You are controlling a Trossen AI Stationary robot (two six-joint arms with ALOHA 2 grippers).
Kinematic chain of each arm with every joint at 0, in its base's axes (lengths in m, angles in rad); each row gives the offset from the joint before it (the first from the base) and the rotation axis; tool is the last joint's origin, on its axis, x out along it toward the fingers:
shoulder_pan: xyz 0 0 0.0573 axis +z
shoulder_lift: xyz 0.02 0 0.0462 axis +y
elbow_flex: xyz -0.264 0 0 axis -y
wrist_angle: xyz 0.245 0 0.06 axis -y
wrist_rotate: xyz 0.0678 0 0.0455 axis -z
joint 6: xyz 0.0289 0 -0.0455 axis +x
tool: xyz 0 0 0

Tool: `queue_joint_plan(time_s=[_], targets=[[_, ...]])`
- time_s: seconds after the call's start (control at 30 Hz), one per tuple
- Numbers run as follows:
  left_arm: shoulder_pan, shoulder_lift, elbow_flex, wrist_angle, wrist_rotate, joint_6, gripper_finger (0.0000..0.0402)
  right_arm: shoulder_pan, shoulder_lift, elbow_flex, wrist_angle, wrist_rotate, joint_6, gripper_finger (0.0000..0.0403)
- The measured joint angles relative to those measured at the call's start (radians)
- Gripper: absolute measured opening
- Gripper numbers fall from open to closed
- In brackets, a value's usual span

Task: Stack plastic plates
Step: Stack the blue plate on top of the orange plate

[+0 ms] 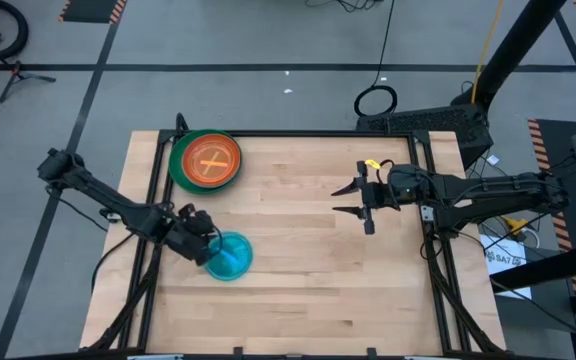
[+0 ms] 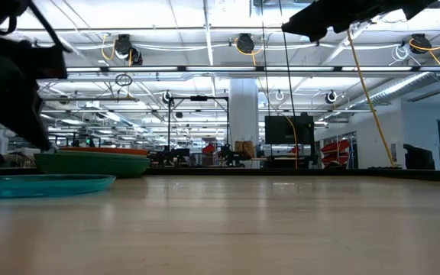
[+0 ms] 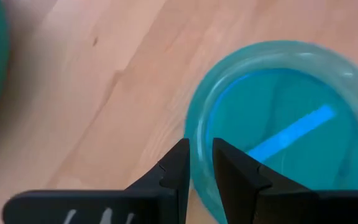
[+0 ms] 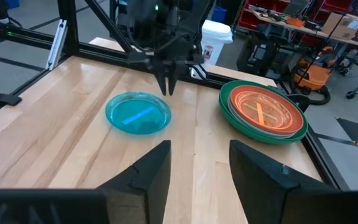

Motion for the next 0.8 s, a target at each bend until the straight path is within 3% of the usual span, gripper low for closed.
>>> queue_joint_plan(time_s=[0.23, 0.4, 0.57, 0.8], targets=[[0.000, 0.000, -0.038, 0.043, 0.003, -0.097, 0.0087, 0.000, 0.000, 0.000, 0.003, 0.000, 0.000, 0.0154], [0.000, 0.011, -0.038, 0.045, 0.003, -0.141, 0.0140, 0.000, 0.000, 0.000, 0.003, 0.000, 0.000, 0.0154], [-0.001, 0.051, -0.038, 0.044, -0.027, -0.108, 0.0190, 0.000, 0.000, 0.000, 0.003, 0.000, 0.000, 0.0154], [-0.013, 0.120, -0.038, 0.124, -0.033, -0.007, 0.0197, 0.000, 0.000, 0.000, 0.003, 0.000, 0.000, 0.0154]])
